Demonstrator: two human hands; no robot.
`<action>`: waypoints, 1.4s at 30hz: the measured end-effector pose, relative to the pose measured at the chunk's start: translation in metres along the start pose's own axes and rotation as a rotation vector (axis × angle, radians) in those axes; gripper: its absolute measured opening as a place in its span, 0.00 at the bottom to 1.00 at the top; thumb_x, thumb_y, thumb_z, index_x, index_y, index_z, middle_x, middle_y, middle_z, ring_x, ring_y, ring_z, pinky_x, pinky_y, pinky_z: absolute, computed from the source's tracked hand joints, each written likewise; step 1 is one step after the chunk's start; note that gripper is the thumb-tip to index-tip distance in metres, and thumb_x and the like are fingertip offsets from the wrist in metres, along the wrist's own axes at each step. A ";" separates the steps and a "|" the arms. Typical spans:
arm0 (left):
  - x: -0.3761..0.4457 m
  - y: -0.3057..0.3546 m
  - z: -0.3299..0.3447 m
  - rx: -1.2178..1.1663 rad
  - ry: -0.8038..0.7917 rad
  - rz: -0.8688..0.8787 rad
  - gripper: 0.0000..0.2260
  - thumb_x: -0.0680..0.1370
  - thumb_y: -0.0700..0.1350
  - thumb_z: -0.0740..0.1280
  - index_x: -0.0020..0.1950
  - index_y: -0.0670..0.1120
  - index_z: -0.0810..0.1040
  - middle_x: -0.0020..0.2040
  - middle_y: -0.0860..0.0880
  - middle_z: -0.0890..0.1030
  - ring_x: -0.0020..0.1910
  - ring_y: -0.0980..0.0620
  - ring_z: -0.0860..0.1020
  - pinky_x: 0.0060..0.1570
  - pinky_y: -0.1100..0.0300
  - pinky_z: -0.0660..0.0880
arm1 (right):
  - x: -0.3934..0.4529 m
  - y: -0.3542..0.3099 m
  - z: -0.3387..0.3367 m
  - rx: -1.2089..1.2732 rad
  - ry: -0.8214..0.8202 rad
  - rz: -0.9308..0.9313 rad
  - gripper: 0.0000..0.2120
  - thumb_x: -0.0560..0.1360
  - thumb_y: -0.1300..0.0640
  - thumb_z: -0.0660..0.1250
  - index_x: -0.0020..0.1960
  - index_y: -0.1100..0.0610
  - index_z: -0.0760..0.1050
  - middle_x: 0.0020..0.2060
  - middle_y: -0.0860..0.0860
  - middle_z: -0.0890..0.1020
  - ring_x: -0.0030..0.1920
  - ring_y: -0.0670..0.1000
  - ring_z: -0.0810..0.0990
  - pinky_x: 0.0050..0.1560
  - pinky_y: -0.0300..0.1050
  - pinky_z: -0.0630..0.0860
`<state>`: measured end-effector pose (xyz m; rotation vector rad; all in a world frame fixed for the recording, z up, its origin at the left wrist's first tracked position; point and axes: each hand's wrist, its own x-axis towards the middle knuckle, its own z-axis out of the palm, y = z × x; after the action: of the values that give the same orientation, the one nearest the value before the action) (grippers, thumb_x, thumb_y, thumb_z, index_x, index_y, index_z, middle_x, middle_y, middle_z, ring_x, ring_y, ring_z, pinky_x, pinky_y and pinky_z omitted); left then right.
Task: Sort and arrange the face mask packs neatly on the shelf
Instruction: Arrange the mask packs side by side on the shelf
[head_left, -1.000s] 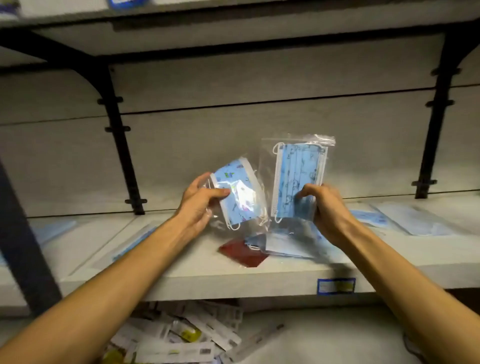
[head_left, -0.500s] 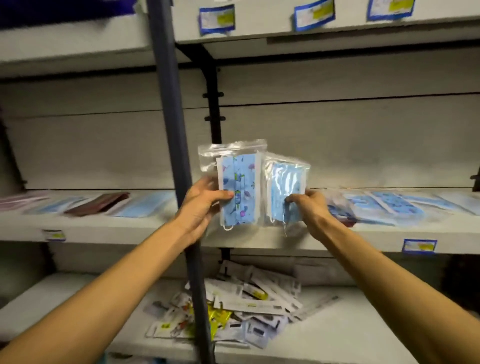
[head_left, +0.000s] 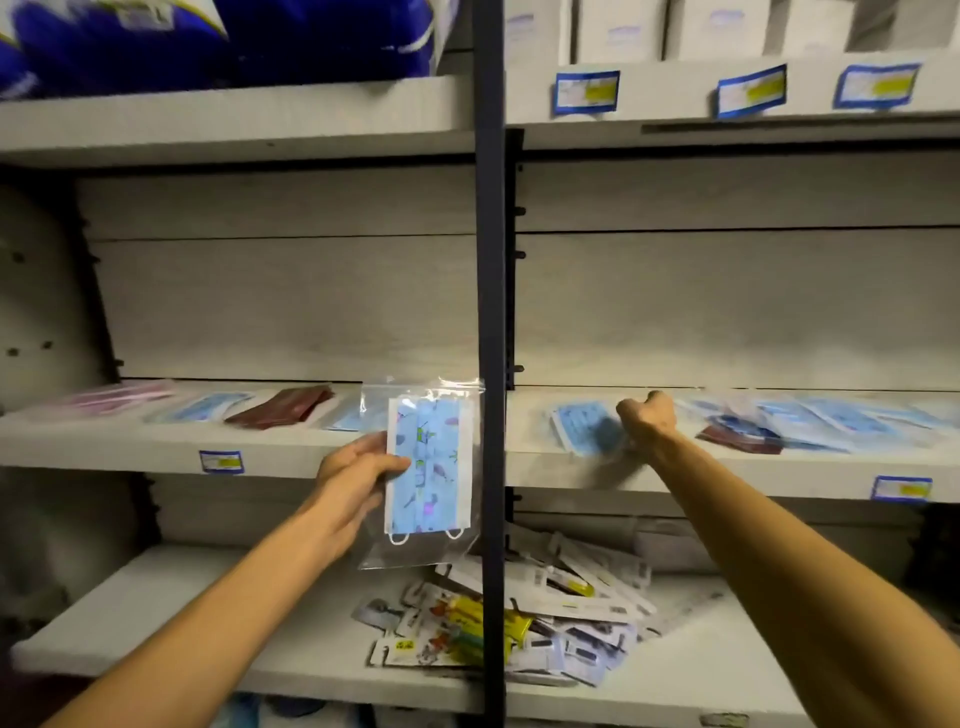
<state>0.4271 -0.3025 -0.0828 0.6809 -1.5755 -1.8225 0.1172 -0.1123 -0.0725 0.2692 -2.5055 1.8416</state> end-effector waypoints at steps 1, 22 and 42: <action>0.003 0.000 -0.007 -0.006 0.001 -0.008 0.13 0.77 0.30 0.67 0.57 0.43 0.82 0.52 0.44 0.87 0.54 0.44 0.84 0.56 0.49 0.80 | -0.002 -0.001 0.001 -0.052 0.005 -0.043 0.22 0.78 0.62 0.64 0.69 0.68 0.66 0.64 0.66 0.75 0.62 0.66 0.75 0.63 0.57 0.74; 0.141 0.050 -0.234 0.177 0.215 0.070 0.25 0.73 0.27 0.62 0.68 0.43 0.78 0.59 0.40 0.83 0.59 0.42 0.81 0.61 0.50 0.77 | -0.181 -0.113 0.321 -0.394 -0.412 -0.996 0.23 0.78 0.47 0.66 0.69 0.56 0.70 0.64 0.55 0.78 0.65 0.58 0.74 0.63 0.51 0.71; 0.315 0.055 -0.396 1.204 0.061 0.311 0.34 0.81 0.52 0.67 0.83 0.49 0.56 0.84 0.47 0.46 0.81 0.44 0.54 0.77 0.46 0.59 | -0.188 -0.189 0.542 -0.609 -0.479 -0.665 0.27 0.72 0.41 0.65 0.68 0.50 0.70 0.58 0.53 0.82 0.59 0.58 0.78 0.58 0.52 0.75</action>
<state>0.5133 -0.8043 -0.0828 0.8798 -2.4905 -0.4731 0.3772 -0.6575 -0.0804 1.4210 -2.5988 0.7911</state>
